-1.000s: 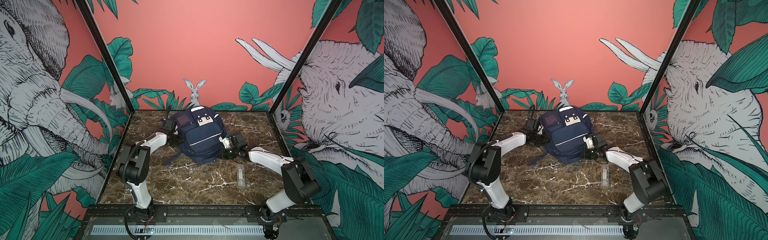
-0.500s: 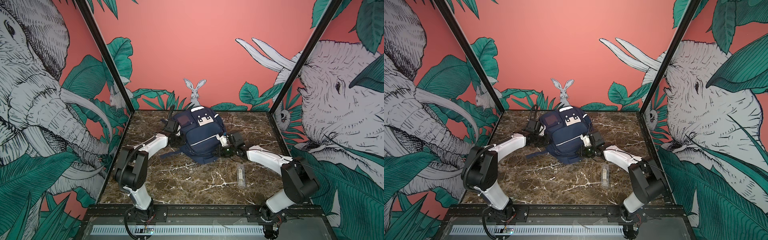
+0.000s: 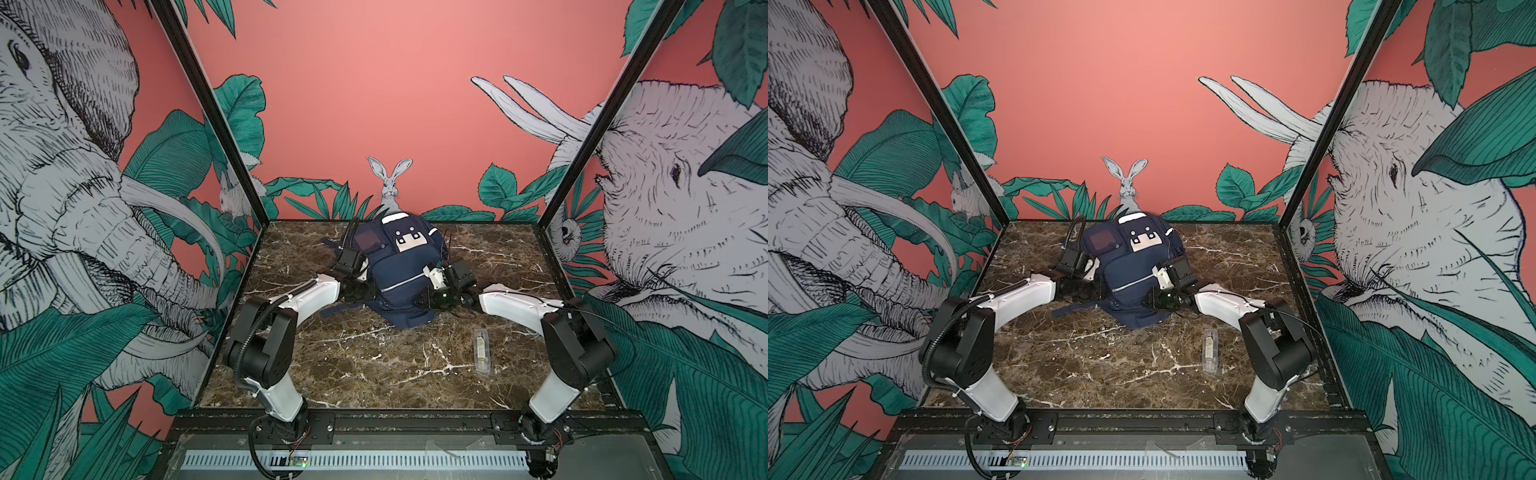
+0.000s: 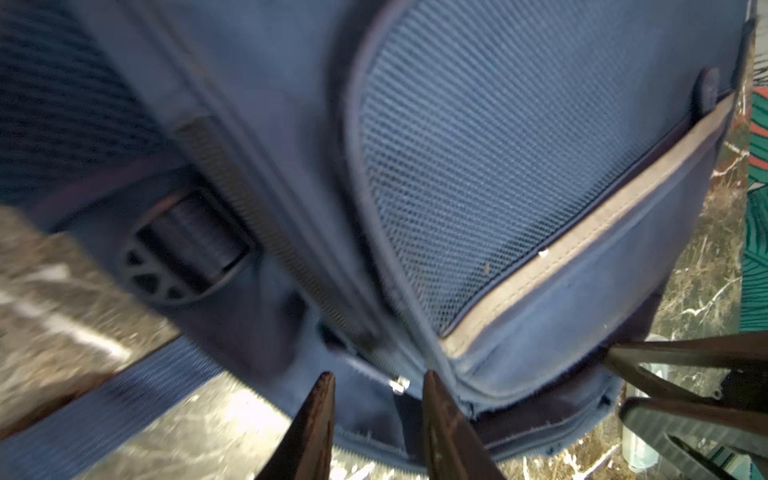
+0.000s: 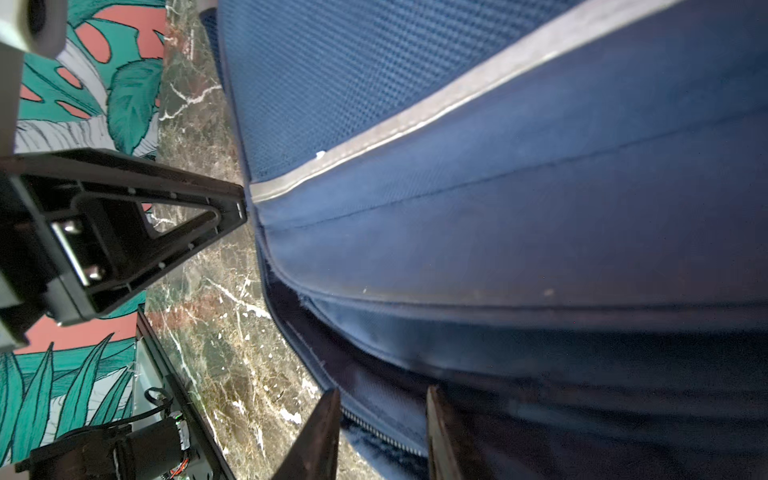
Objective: Pack the student bag
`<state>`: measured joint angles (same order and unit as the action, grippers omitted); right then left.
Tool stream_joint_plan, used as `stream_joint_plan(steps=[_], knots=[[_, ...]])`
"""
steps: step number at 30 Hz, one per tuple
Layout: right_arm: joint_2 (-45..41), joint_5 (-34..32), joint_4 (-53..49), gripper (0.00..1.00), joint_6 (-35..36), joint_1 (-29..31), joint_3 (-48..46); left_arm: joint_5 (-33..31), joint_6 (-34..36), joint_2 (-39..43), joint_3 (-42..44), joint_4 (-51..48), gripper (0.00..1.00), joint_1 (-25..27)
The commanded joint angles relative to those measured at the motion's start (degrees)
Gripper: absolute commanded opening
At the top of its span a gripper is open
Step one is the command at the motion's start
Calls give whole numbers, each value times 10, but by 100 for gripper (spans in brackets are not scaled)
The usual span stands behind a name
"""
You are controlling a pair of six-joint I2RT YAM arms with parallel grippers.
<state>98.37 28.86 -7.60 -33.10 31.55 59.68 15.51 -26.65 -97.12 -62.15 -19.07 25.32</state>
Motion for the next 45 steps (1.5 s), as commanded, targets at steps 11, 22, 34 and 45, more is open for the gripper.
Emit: stream_joint_plan(steps=[11,22,34,45], knots=[[35,1,16,35,-3,-16,4,-16,42,-54,11,92,37,19],[48,8,13,40,3,-20,4,-60,75,-55,7,52,38,24],[56,19,22,48,1,-19,-3,27,65,-52,33,113,39,36],[59,23,33,54,1,-19,-13,97,43,35,84,115,38,50]])
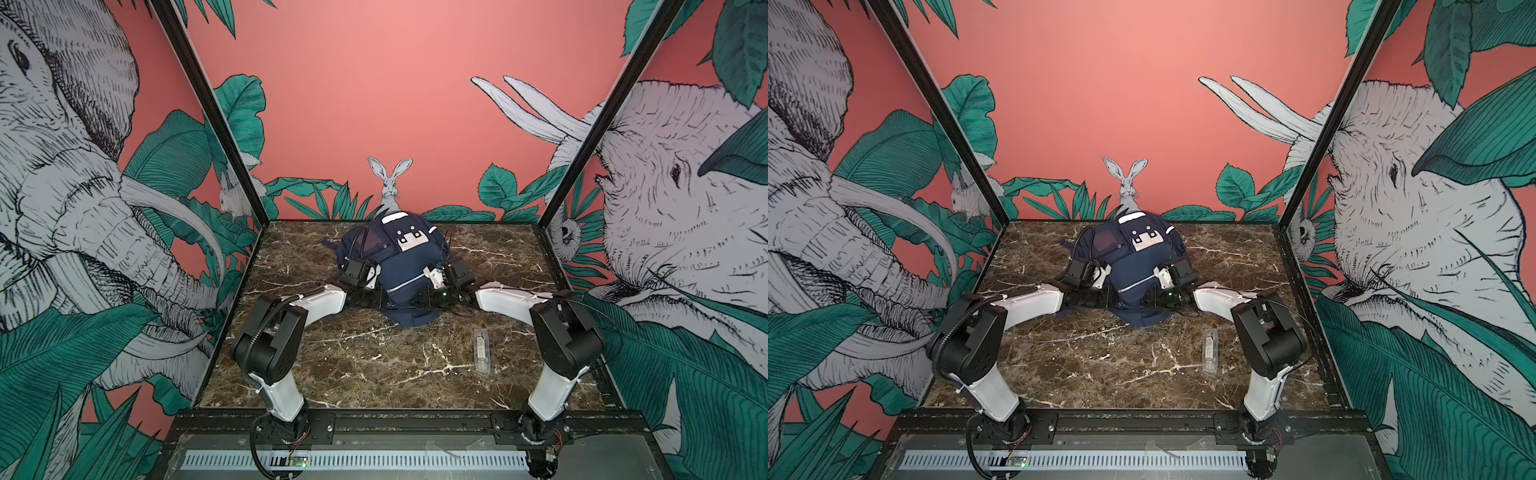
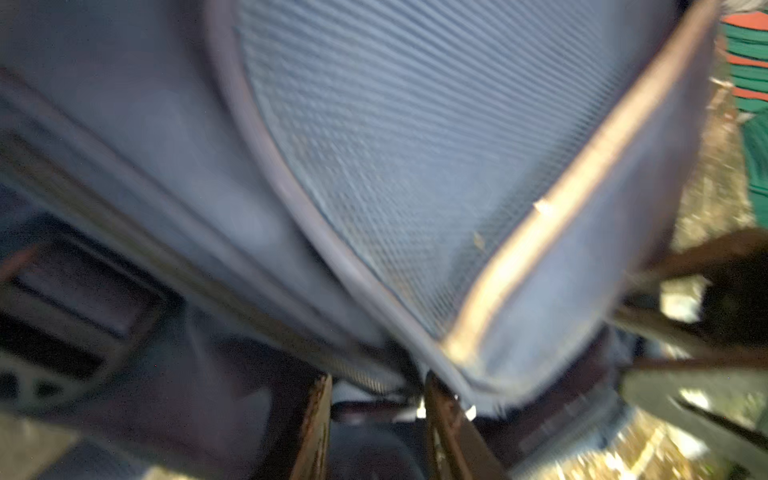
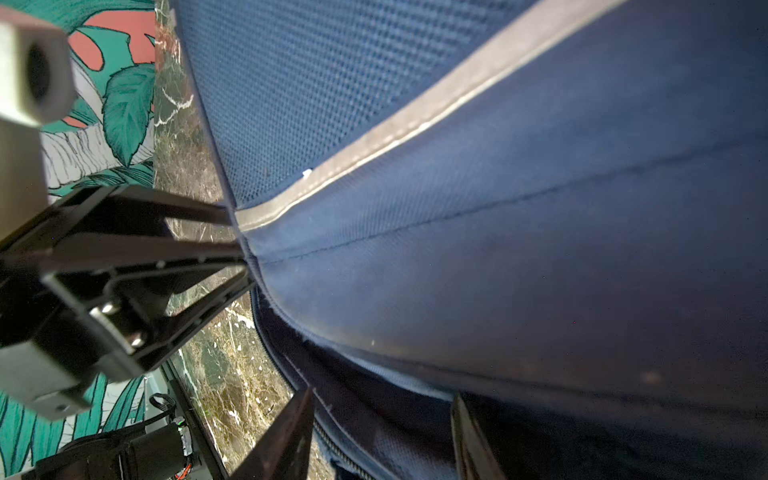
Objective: Pack the student bag
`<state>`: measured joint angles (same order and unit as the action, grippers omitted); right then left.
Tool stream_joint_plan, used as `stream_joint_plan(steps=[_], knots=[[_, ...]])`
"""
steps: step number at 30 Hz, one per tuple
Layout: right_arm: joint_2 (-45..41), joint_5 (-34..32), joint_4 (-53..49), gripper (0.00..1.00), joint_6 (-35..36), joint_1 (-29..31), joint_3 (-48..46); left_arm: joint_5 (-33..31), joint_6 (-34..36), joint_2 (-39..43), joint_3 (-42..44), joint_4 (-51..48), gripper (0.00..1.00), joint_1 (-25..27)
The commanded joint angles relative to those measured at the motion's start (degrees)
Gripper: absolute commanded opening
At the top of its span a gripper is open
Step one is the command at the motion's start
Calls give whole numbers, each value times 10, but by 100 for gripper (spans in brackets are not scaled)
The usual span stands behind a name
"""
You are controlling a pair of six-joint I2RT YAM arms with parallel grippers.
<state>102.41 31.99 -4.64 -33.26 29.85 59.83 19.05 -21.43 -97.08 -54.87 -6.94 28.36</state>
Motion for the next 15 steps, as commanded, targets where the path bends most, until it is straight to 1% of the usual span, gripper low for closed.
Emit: stream_joint_plan(steps=[1,6,11,15], knots=[[21,-8,4,55,3,-1,-16,65,-9,38,11,-9,38,24],[20,-9,6,56,3,-2,-17,74,-10,49,9,-19,38,45],[20,-8,8,56,5,-2,-21,86,-17,63,10,-4,38,65],[18,-4,10,57,4,-1,-23,82,-15,62,-1,-14,38,77]])
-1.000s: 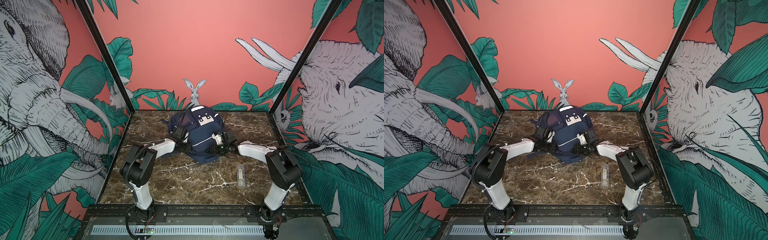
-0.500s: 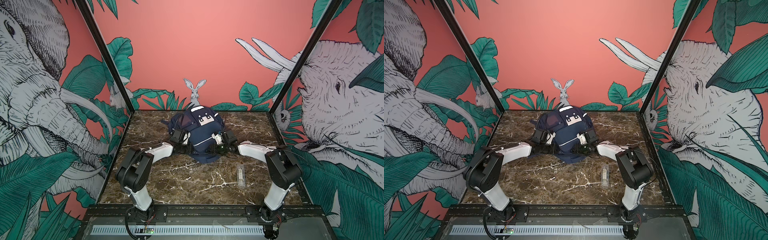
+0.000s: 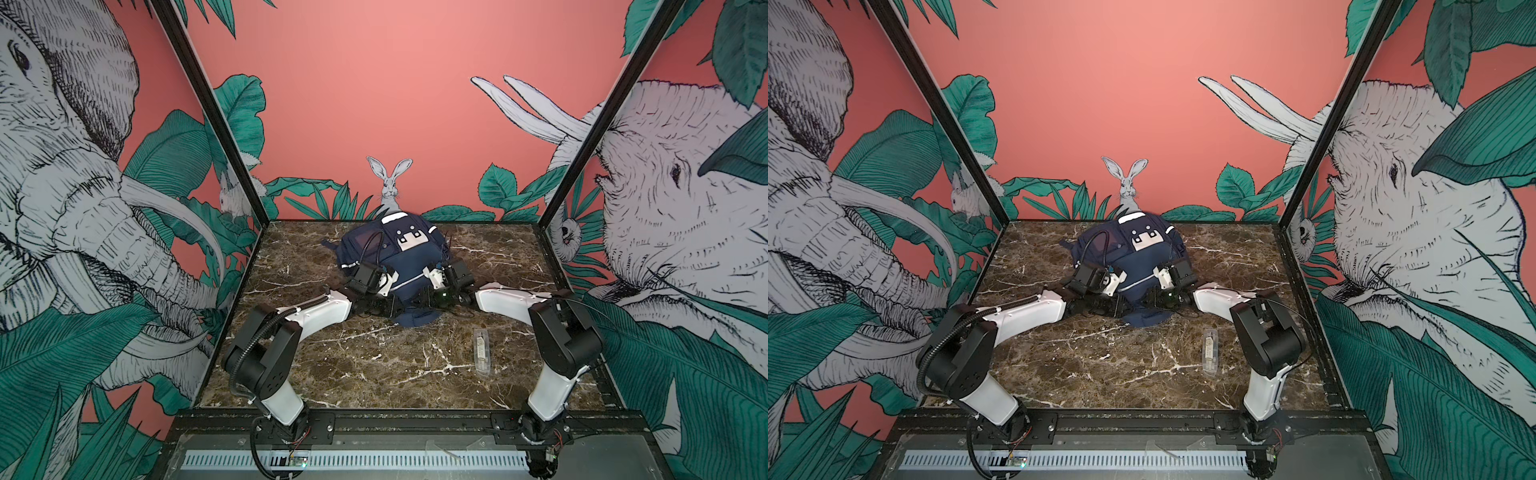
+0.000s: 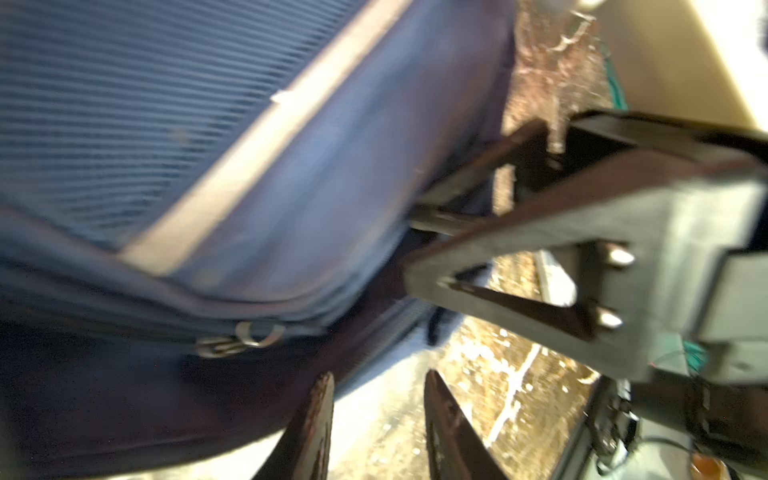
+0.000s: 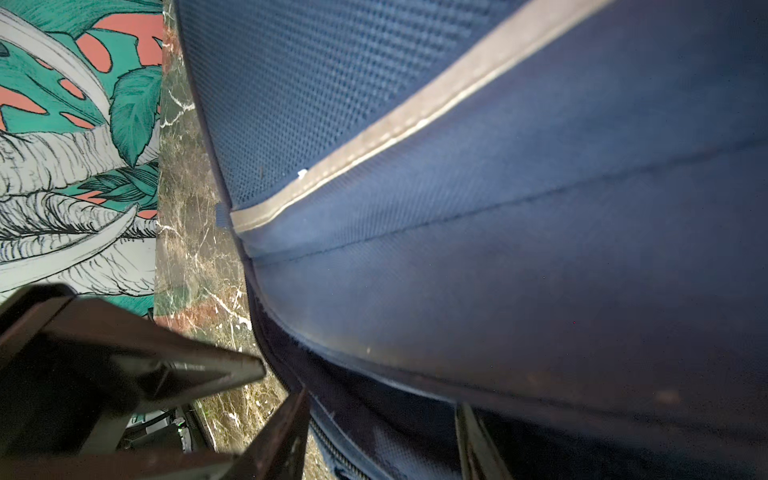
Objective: Pack the student bag
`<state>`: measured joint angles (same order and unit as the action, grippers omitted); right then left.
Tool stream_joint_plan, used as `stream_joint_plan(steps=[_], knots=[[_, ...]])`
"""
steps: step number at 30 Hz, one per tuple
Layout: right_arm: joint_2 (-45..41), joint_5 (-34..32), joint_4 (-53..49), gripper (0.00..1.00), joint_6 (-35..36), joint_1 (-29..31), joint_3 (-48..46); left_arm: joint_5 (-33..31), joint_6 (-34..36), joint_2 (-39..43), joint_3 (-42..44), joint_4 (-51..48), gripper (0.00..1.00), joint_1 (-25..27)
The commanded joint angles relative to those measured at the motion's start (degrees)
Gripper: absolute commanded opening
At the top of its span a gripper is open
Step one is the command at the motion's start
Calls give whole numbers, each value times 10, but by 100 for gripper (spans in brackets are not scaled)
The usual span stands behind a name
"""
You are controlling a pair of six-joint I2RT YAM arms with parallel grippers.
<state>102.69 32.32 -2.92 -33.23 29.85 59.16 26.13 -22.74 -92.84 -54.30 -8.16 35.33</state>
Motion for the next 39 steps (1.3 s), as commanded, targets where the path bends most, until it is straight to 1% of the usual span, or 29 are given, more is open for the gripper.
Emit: stream_joint_plan(steps=[1,2,3,5,7,8,13,16,19,27,33,39], knots=[[11,-6,-6,57,3,0,-19,3,1,24,-9,-8,38,6],[5,-7,-6,57,2,2,-22,-5,6,29,-11,-17,38,6],[-4,-10,-5,57,2,5,-26,-25,14,35,-17,-35,38,6],[-22,-18,-7,56,4,14,-30,-81,29,49,-29,-76,38,5],[-40,-32,-17,55,13,27,-28,-121,30,59,-29,-87,38,-1],[-48,-42,-20,55,16,32,-27,-126,24,62,-27,-86,38,-9],[-64,-67,-28,50,13,51,-16,-113,-6,54,-22,-57,39,-54],[-57,-75,-41,46,7,71,8,-116,2,22,-38,-71,39,-63],[-36,-86,-48,45,1,96,39,-114,3,-9,-49,-75,39,-70],[35,-107,-76,39,3,133,100,-93,-16,-67,-69,-67,39,-73],[40,-153,-80,40,7,144,78,-91,-27,-80,-69,-54,40,-73],[46,-154,-64,39,3,148,70,-76,-47,-99,-83,-26,38,-72]])
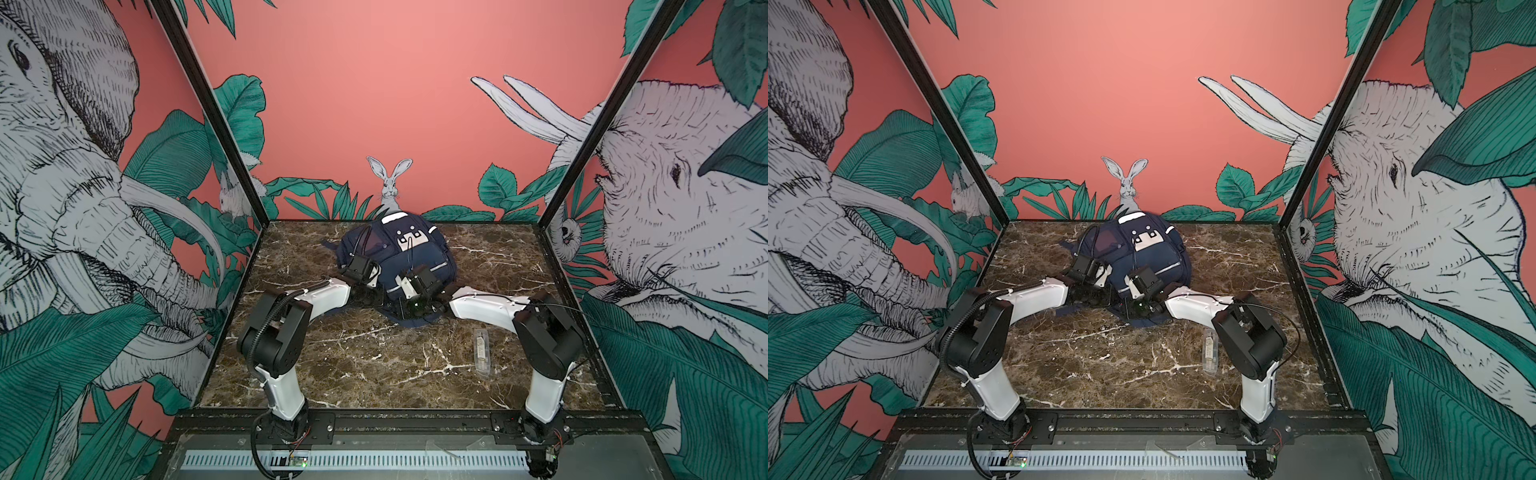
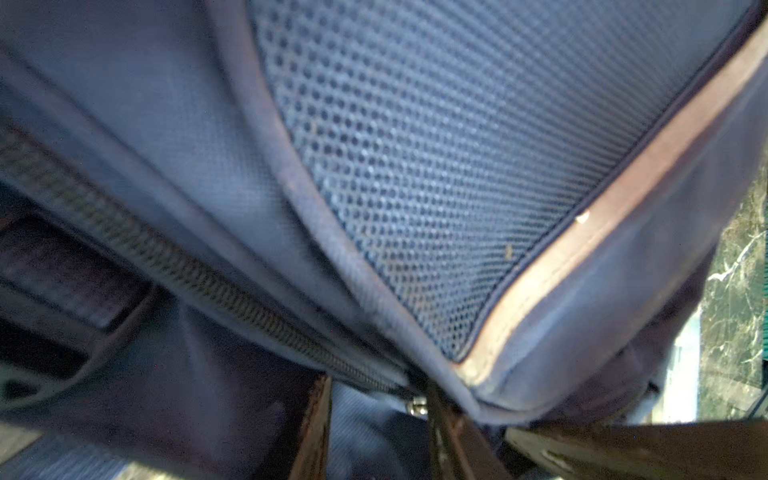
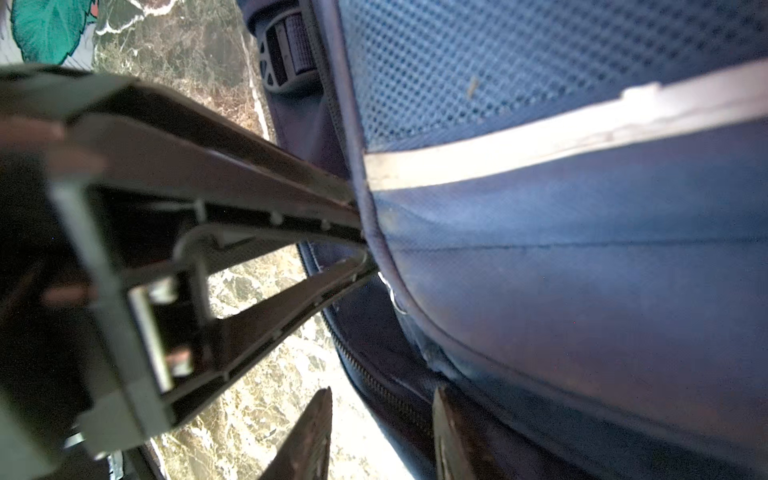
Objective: Pack the student bag
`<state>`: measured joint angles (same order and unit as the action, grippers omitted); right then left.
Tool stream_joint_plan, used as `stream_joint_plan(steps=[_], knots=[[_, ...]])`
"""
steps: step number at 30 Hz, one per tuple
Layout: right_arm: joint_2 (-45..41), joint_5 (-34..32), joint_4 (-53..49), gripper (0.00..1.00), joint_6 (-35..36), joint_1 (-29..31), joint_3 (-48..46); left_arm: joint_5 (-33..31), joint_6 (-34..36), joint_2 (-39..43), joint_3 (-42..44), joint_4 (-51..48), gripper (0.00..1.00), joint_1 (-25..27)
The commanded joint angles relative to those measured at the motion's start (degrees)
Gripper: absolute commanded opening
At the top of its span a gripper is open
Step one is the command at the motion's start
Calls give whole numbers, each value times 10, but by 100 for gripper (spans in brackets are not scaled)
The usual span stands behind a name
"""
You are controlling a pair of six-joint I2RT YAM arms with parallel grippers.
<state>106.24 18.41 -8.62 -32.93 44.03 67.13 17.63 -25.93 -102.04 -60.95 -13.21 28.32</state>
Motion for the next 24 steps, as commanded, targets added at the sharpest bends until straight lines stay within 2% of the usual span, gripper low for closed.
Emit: stream_joint_plan(steps=[1,9,18,24], knots=[[15,-15,-3,38,-1,7,-9,10,-16,-10,-22,22,37,-2],[28,-74,-21,37,15,7,7,3,-12,-9,-29,7,25,-2],[49,-69,21,33,-1,7,-2,5,-14,-10,-17,12,25,-2],[37,-53,105,30,-41,-1,-48,3,-15,-10,-10,12,24,-2]])
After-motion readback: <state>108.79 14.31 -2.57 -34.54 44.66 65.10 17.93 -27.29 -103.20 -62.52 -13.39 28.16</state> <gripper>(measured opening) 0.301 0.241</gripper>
